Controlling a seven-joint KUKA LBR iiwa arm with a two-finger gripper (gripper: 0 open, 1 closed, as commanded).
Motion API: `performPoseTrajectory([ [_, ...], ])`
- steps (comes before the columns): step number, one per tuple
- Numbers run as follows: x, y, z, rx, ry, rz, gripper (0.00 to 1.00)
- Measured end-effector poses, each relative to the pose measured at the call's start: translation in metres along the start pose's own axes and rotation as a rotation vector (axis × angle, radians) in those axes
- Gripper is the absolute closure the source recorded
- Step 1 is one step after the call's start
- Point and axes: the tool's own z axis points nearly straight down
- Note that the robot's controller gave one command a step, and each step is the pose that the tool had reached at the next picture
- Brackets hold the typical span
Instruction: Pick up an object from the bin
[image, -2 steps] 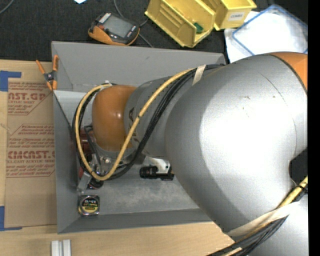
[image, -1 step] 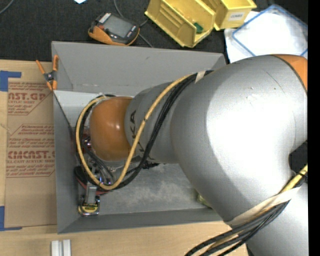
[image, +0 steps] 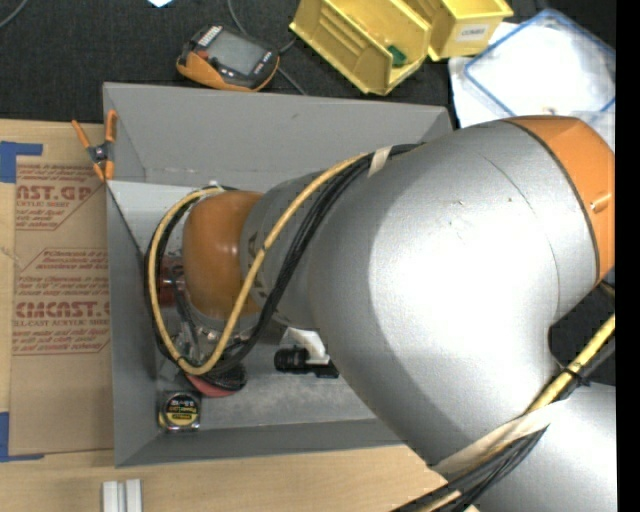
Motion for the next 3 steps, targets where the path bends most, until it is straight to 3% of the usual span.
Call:
performPoseTrajectory([
  [2, 0.002, -0.002, -0.012, 0.008, 0.006, 0.000, 1.00],
  [3, 0.001, -0.001, -0.041, 0.005, 0.004, -0.001, 1.00],
])
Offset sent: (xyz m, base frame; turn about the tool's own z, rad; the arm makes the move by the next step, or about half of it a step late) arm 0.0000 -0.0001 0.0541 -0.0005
